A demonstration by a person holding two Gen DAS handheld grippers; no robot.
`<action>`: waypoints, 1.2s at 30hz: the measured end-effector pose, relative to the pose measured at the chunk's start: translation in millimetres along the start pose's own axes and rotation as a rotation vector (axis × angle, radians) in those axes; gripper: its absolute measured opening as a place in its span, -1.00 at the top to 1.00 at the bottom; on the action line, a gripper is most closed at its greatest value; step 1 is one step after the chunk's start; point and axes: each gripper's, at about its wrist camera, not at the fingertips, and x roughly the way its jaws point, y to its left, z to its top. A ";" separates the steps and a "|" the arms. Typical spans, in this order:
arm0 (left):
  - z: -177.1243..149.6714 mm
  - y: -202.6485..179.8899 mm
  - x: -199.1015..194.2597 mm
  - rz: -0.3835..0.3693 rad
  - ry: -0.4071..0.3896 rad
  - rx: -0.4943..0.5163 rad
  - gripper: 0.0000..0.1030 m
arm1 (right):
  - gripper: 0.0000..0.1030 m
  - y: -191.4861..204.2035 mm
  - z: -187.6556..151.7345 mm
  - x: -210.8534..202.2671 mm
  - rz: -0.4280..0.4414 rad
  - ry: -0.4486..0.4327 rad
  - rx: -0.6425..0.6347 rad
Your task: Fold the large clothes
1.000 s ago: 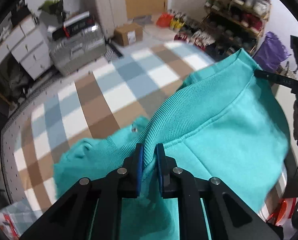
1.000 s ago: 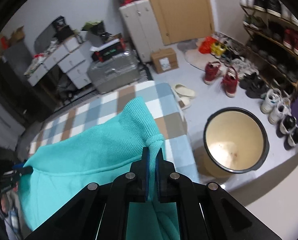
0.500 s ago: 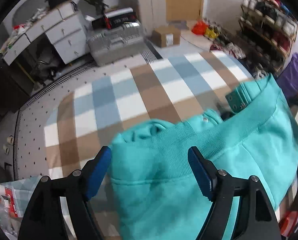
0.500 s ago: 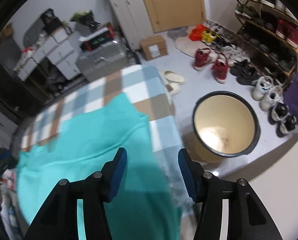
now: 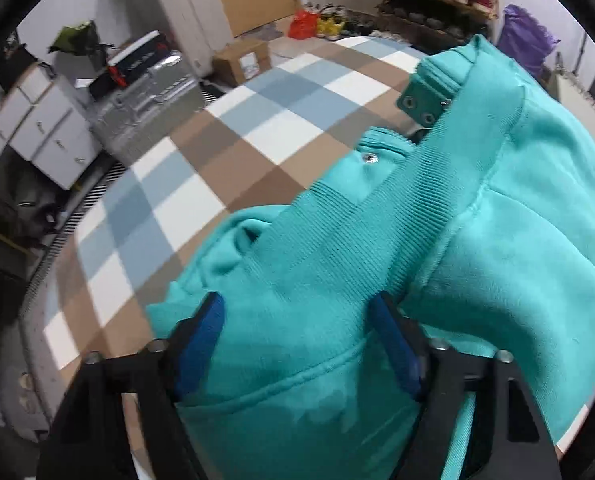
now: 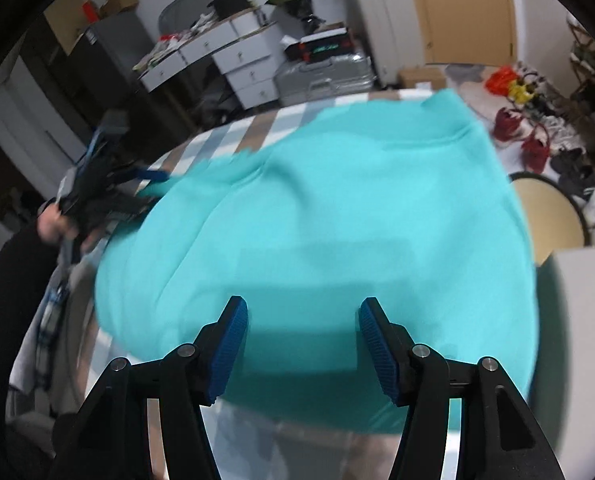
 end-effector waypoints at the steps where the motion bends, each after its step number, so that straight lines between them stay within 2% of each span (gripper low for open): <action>1: -1.3 -1.0 -0.1 -0.045 0.009 -0.005 0.64 | -0.13 3.1 -1.9 1.3 0.008 0.009 -0.011; 2: -3.4 -5.8 -1.4 -0.071 0.020 0.007 0.79 | -0.13 4.5 -2.7 2.2 0.007 0.013 -0.020; 4: -9.7 -19.0 -7.8 -0.045 0.005 0.064 0.93 | -0.13 5.0 -1.9 6.5 -0.003 0.019 -0.028; 5: -14.3 -24.8 -12.7 -0.070 -0.009 0.087 0.93 | -0.13 3.7 -0.8 9.5 -0.007 0.024 -0.022; 7: -19.5 -25.9 -16.9 -0.059 -0.022 0.078 0.95 | -0.13 -1.6 1.9 15.5 -0.001 0.028 0.003; 10: -24.5 -24.8 -17.8 0.003 -0.015 0.067 0.96 | -0.14 -7.9 1.1 19.8 -0.003 0.021 0.045; 12: -26.9 -22.7 -15.3 0.099 0.003 0.065 0.98 | -0.13 -9.2 -0.6 22.4 -0.037 0.027 0.050; 14: -28.4 -13.9 -11.0 0.266 0.030 0.032 1.00 | -0.13 -9.8 -2.6 25.4 -0.105 0.032 0.039; 16: -29.3 3.7 -14.7 0.354 0.010 -0.058 1.00 | -0.13 -14.1 -4.4 29.8 -0.160 0.044 0.033; 17: -30.3 13.8 -23.9 0.358 -0.028 -0.130 1.00 | -0.14 -17.9 -5.6 31.2 -0.154 0.048 0.047; 20: -35.7 25.5 -54.8 0.280 -0.119 -0.272 1.00 | -0.13 -20.8 -4.1 27.8 -0.168 0.047 0.066; 22: -40.3 22.3 -71.1 0.243 -0.138 -0.303 1.00 | -0.13 -16.7 -1.3 18.6 -0.166 0.015 0.066; 24: -48.0 15.6 -86.9 0.168 -0.138 -0.351 1.00 | -0.13 -11.0 -0.5 13.1 -0.116 -0.011 0.055; 26: -62.5 0.7 -102.3 0.013 -0.163 -0.382 1.00 | -0.17 -4.9 -2.7 23.1 -0.123 0.019 0.026; 27: -68.9 -8.2 -102.8 -0.029 -0.158 -0.385 0.98 | -0.25 -2.2 -6.9 37.3 -0.189 0.062 -0.012; 29: -87.5 -20.4 -97.9 -0.087 -0.111 -0.423 0.49 | -0.24 0.4 -15.5 56.2 -0.284 0.104 -0.073; 30: -91.6 -20.1 -90.5 -0.080 -0.083 -0.449 -0.01 | -0.24 3.1 -17.9 60.2 -0.320 0.108 -0.099; 31: -105.3 -19.0 -90.9 -0.062 -0.080 -0.499 -0.10 | -0.24 5.8 -17.8 56.9 -0.337 0.099 -0.091; 33: -126.6 -14.5 -95.0 -0.071 -0.091 -0.577 -0.10 | -0.24 6.8 -18.9 43.0 -0.311 0.086 -0.048; 35: -149.6 -11.8 -100.2 -0.142 -0.089 -0.656 -0.16 | -0.24 2.3 -24.3 18.8 -0.260 0.028 -0.025; 36: -158.1 -13.3 -101.1 -0.162 -0.082 -0.682 -0.37 | -0.24 -4.8 -27.5 1.9 -0.252 -0.011 -0.016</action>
